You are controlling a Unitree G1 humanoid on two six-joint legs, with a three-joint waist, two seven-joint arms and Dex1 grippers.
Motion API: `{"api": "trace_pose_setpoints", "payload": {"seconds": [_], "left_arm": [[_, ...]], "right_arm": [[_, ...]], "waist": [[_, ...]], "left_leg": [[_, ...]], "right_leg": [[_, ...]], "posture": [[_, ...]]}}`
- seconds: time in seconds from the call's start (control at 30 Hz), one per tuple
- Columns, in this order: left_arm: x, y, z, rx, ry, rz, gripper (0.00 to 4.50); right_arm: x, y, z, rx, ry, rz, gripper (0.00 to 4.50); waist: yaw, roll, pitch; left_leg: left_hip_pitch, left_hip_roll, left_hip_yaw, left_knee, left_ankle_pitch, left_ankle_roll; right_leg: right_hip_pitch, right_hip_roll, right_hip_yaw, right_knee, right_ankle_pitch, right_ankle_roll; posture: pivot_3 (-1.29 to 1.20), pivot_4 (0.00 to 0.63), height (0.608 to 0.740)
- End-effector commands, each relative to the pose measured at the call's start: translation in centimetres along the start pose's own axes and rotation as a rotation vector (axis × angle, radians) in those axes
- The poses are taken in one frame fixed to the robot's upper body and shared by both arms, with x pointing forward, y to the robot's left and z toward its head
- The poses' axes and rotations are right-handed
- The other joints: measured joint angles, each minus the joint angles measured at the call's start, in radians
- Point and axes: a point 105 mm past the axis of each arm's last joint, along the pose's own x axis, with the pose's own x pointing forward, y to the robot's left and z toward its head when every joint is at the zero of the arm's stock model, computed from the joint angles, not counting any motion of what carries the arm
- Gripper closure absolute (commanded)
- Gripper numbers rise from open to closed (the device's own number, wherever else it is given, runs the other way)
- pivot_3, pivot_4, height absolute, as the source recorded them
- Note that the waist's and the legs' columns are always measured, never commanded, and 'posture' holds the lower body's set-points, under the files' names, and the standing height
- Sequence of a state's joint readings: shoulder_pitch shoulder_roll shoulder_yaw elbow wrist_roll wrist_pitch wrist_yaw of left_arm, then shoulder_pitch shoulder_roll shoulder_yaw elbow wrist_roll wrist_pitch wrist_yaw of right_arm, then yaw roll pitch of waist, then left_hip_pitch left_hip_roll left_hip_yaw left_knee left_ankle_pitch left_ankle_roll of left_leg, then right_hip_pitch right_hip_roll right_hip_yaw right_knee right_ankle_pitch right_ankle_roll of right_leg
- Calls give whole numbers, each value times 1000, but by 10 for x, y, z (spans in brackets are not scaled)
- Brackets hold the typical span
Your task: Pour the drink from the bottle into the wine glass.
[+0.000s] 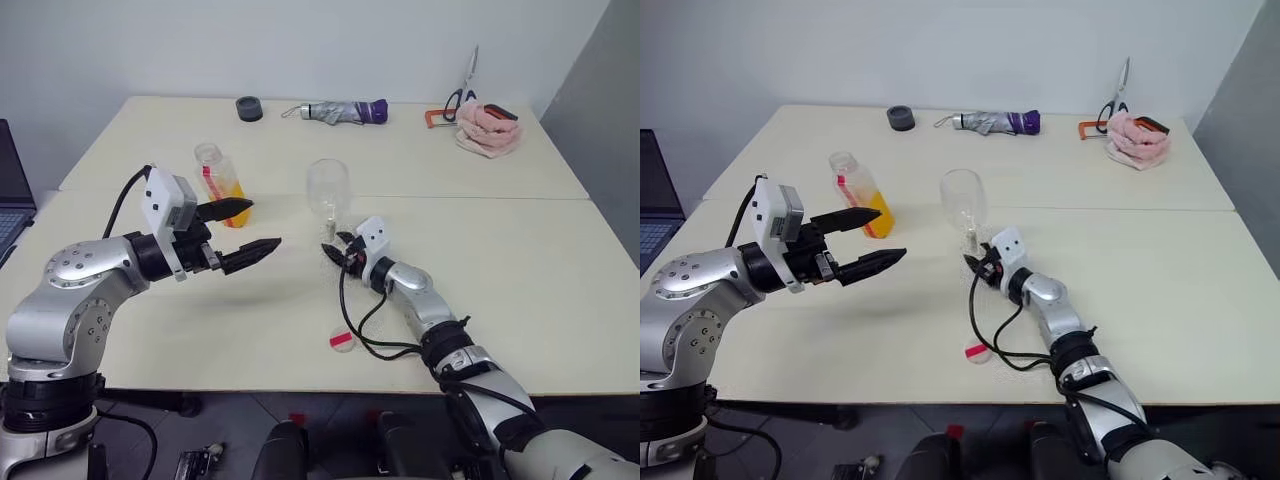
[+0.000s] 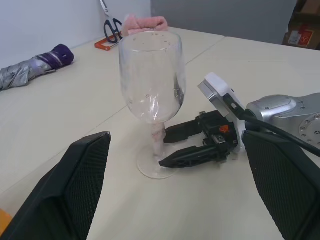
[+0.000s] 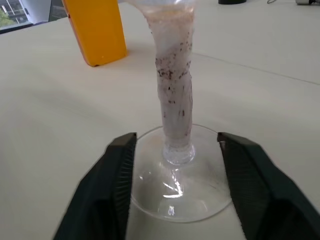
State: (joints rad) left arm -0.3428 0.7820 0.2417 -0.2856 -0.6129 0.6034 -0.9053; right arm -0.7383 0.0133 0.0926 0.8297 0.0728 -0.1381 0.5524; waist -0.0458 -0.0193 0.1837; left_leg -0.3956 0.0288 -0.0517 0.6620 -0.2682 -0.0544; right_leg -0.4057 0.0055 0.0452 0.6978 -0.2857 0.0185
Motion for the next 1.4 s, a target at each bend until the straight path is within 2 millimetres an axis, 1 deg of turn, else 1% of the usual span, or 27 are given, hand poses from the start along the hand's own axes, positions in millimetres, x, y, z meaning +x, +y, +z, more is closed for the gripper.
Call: {"api": "trace_pose_setpoints", "payload": {"seconds": [0.03,0.07,0.1,0.27,0.33,0.43,0.57,0.63,0.77,0.83,0.9,1.0,1.07,1.17,1.23,1.33,1.4], "left_arm": [[-2,2,14,45,-44,11,0],[-2,2,14,45,-45,11,0],[-2,2,14,45,-45,11,0],[1,3,15,46,-54,13,0],[2,3,16,44,-60,14,0],[2,2,16,37,-65,16,0],[2,1,12,20,-67,27,0],[1,1,6,5,-54,47,0],[-6,8,-19,-44,-9,141,0],[-15,20,-42,-85,19,270,0],[-23,35,-59,-79,50,402,0],[-31,49,-71,-87,57,530,0],[-34,59,-75,-84,53,608,0],[-33,70,-76,-81,43,661,0],[-31,76,-73,-69,32,678,0],[-32,91,-70,-68,17,730,0],[-29,96,-70,-65,17,729,0]], "right_arm": [[2,0,12,0,-41,9,576],[2,0,13,-1,-42,10,212],[2,1,13,-1,-42,12,19],[-2,1,12,-2,-39,26,19],[-6,0,11,-8,-36,35,19],[-15,-1,13,-10,-36,47,19],[-32,-1,15,-21,-31,66,19],[-43,1,19,-35,-30,88,19],[-71,11,33,-67,-31,155,19],[-92,16,48,-63,-45,182,19],[-106,21,57,-65,-43,198,19],[-123,29,61,-80,-8,236,19],[-132,36,62,-92,19,267,19],[-143,46,67,-99,40,309,19],[-147,50,73,-98,41,326,19],[-152,55,80,-90,40,351,19],[-153,55,84,-105,36,353,19]], "waist": [[-1,0,0],[-1,0,0],[-1,0,0],[-1,0,0],[-1,0,0],[0,0,0],[0,0,0],[0,0,0],[1,0,0],[3,1,0],[5,1,0],[9,0,0],[13,0,0],[15,0,0],[16,0,1],[16,-1,0],[16,-1,0]], "left_leg": [[0,0,0,0,0,0],[0,0,0,0,0,0],[0,0,0,0,0,0],[0,0,0,0,0,0],[0,0,0,0,0,0],[-1,0,-1,0,0,0],[-1,0,-1,0,0,0],[-1,0,-1,0,0,0],[-1,0,-1,0,0,0],[-1,0,-1,0,0,0],[-1,0,-1,0,0,0],[-1,0,-2,0,0,0],[-1,0,-2,0,0,0],[-2,0,-2,1,0,0],[-2,-1,-2,1,0,0],[-2,-1,-2,1,0,0],[-2,-1,-2,1,0,0]], "right_leg": [[0,0,0,0,0,0],[0,0,0,0,0,0],[0,0,0,0,0,0],[0,0,0,0,0,0],[0,0,0,0,0,0],[0,0,0,0,0,0],[0,0,-1,-1,0,0],[0,0,-1,-1,0,0],[0,0,0,-1,0,0],[0,0,0,-1,0,0],[0,0,0,-1,0,0],[0,0,-1,-1,0,0],[0,0,-1,-1,0,0],[0,0,-1,-2,0,0],[0,0,-2,-2,0,1],[0,0,-2,-2,0,1],[0,0,-2,-2,0,1]], "posture": [[0,150,740],[0,150,740],[0,150,740],[0,150,740],[0,150,740],[0,150,740],[0,150,740],[0,150,740],[0,150,740],[0,150,740],[0,150,740],[0,150,740],[0,150,740],[0,150,740],[0,150,740],[0,150,740],[0,150,740]]}}
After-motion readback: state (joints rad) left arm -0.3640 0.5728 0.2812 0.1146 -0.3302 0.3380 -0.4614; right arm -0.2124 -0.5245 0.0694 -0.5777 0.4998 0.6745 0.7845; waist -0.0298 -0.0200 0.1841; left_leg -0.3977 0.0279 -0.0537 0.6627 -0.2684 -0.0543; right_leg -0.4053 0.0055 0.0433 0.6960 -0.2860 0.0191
